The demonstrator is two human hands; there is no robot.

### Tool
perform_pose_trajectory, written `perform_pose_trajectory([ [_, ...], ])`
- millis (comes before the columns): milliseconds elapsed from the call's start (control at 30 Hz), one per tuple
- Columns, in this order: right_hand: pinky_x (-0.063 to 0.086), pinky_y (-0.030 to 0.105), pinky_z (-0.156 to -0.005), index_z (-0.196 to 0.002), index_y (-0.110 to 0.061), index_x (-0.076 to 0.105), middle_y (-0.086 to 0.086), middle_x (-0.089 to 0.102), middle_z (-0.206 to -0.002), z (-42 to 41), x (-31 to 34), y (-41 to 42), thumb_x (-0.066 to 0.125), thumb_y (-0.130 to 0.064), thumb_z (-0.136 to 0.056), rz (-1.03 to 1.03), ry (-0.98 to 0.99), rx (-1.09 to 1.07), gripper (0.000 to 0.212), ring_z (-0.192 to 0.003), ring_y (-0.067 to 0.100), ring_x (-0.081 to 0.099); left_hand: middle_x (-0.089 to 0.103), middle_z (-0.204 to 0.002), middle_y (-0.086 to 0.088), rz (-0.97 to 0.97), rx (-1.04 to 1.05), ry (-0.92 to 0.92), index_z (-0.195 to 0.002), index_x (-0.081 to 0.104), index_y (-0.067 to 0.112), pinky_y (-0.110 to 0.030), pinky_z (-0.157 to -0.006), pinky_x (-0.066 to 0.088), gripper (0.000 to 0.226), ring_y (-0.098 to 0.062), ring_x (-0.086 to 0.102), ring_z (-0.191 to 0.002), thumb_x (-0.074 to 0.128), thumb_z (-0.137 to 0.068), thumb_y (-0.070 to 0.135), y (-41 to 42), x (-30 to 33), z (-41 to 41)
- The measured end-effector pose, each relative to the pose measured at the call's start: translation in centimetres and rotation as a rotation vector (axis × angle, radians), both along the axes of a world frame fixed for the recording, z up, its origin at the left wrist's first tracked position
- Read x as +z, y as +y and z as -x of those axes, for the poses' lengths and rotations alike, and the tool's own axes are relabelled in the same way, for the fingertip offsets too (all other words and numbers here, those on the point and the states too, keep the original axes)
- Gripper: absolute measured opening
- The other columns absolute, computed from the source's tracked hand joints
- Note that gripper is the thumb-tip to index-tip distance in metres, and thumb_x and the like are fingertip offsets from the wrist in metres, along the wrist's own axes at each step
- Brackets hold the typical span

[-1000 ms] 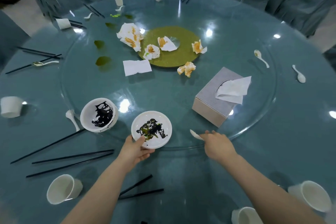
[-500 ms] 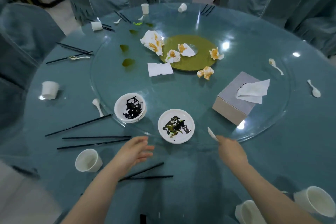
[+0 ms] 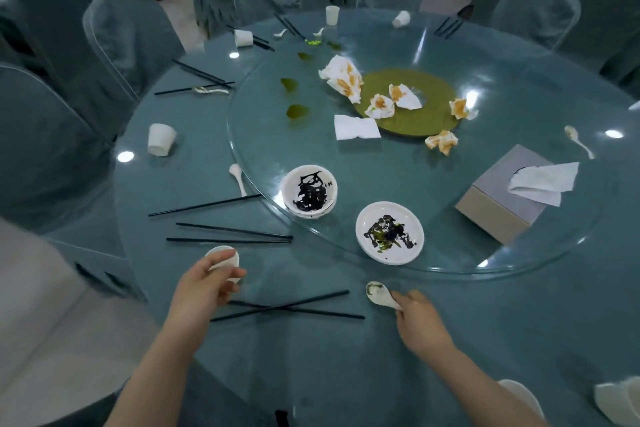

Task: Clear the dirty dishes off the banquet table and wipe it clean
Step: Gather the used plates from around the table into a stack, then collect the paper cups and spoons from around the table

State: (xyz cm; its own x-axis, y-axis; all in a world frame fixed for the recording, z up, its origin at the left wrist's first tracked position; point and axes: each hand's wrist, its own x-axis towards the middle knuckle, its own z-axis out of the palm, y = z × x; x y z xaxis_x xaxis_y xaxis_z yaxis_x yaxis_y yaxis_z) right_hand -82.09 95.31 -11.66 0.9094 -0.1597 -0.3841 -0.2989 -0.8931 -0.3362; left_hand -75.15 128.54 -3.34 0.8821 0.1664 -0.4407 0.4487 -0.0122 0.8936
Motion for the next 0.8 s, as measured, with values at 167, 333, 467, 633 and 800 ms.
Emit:
perform_pose_trajectory([
  [167, 0.039, 0.025, -0.086, -0.113, -0.012, 0.061, 0.005, 0.05, -0.106, 0.4, 0.6, 0.2, 0.048, -0.01, -0.091, 0.008, -0.085, -0.027, 0.025, -0.104, 0.026, 0.05, 0.061, -0.101, -0.003, -0.263, 0.092, -0.062, -0.128, 0.052, 0.017, -0.031, -0.08, 0.041, 0.048, -0.017, 0.056, -0.086, 0.07, -0.083, 0.016, 2.4, -1.5, 0.0],
  [333, 0.039, 0.027, -0.089, -0.114, -0.011, 0.063, 0.007, 0.056, -0.11, 1.7, 1.2, 0.1, 0.053, -0.01, -0.09, -0.006, -0.131, -0.084, 0.027, -0.105, 0.027, 0.052, 0.045, -0.135, -0.005, -0.341, -0.082, 0.011, -0.149, 0.018, 0.018, -0.032, -0.092, 0.037, 0.1, -0.025, 0.046, -0.124, 0.081, -0.072, 0.014, 1.8, -3.9, -1.5],
  [467, 0.038, 0.026, -0.095, -0.121, -0.012, 0.063, 0.007, 0.06, -0.117, 3.2, 1.9, -0.2, 0.056, -0.012, -0.089, -0.01, -0.14, -0.14, 0.033, -0.109, 0.025, 0.053, 0.043, -0.139, -0.011, -0.387, -0.075, 0.023, -0.149, 0.016, 0.015, -0.04, -0.099, 0.04, 0.104, -0.031, 0.045, -0.124, 0.083, -0.069, 0.014, 1.6, -6.0, -2.8],
  [633, 0.032, 0.023, -0.1, -0.125, -0.013, 0.06, 0.004, 0.06, -0.125, 5.3, 3.3, -0.7, 0.058, -0.016, -0.09, -0.009, -0.166, -0.206, 0.035, -0.118, 0.022, 0.052, 0.051, -0.116, -0.002, -0.374, -0.022, -0.048, -0.13, 0.036, 0.016, -0.036, -0.083, 0.042, 0.078, -0.028, 0.054, -0.104, 0.083, -0.068, 0.018, 1.2, -7.7, -3.1],
  [800, 0.032, 0.023, -0.102, -0.125, -0.017, 0.062, -0.001, 0.061, -0.127, 8.3, 4.6, -1.8, 0.061, -0.018, -0.089, 0.018, -0.266, -0.305, 0.036, -0.121, 0.019, 0.052, 0.057, -0.105, 0.007, -0.372, -0.07, -0.159, -0.114, 0.044, 0.024, -0.03, -0.072, 0.042, 0.065, -0.017, 0.058, -0.09, 0.084, -0.064, 0.029, -1.1, -7.0, -2.5],
])
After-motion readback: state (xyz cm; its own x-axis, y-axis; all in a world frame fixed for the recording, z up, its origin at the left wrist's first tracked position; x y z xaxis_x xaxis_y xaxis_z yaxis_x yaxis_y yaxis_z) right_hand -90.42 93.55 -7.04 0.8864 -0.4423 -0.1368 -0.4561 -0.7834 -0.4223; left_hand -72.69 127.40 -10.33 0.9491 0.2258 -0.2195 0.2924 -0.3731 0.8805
